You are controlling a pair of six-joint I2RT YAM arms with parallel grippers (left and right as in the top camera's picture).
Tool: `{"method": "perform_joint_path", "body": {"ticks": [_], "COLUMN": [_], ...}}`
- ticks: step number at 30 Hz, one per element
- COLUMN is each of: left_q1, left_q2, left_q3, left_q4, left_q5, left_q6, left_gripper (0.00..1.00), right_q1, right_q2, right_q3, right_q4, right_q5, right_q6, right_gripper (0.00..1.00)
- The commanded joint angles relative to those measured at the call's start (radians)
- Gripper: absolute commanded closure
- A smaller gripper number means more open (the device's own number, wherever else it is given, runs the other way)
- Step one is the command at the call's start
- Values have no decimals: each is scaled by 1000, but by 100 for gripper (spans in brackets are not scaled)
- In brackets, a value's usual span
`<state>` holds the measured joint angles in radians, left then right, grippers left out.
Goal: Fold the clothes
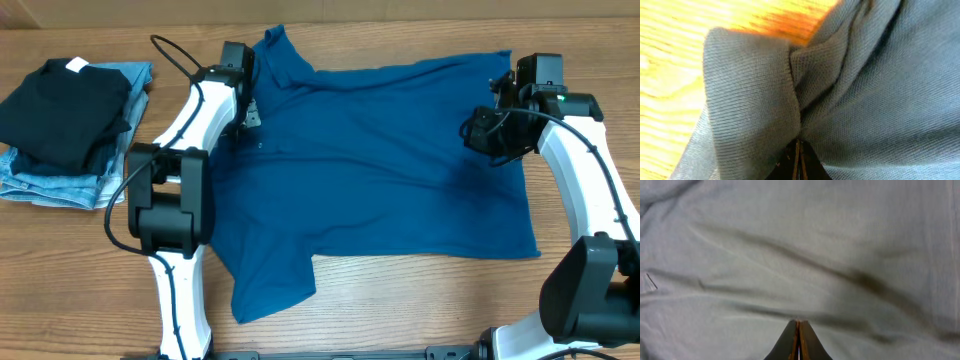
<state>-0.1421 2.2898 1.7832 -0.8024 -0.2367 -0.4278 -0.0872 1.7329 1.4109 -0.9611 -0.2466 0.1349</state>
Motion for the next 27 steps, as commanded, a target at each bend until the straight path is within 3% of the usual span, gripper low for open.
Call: {"method": "perform_joint_path", "body": {"ticks": [1,6,12,13,14,15,16,17,20,24,26,27], "left_q1": [6,3,15,23,32,38,45,51,57,18,-25,-42], "left_q2": [-160,-249,-252,-252,-252,-252,-252,-252,-248,-246,-233,-225], "left_q3": [-5,1,37,37,37,37,37,37,37,37,37,37], "left_q4": [82,176,57,47,42,42,42,44,70,114,139,148], "left_q5": [21,272,316,340,356,362,361,361,369,368,352,338], "left_q6": [31,195,216,216,216,216,216,216,224,326,355,364], "left_gripper": [90,85,83,82,74,68,68,68,78,76,91,96], "right_q1": [-3,0,109,144,167,190,207,224,249,244,237,231], "right_q2": [-6,9,54,63,69,69,69,69,69,69,70,70], "right_q3": [17,17,18,17,17,17,17,17,17,16,16,16], "right_q4": [71,174,283,329,366,412,444,474,529,470,402,374], "right_q5": [12,6,-1,14,29,32,32,32,32,149,238,266], "right_q6": [-13,-46,-199,-218,-217,-217,-217,-217,-218,-217,-217,-217], "right_gripper": [96,96,96,78,39,20,6,0,0,0,4,12]}}
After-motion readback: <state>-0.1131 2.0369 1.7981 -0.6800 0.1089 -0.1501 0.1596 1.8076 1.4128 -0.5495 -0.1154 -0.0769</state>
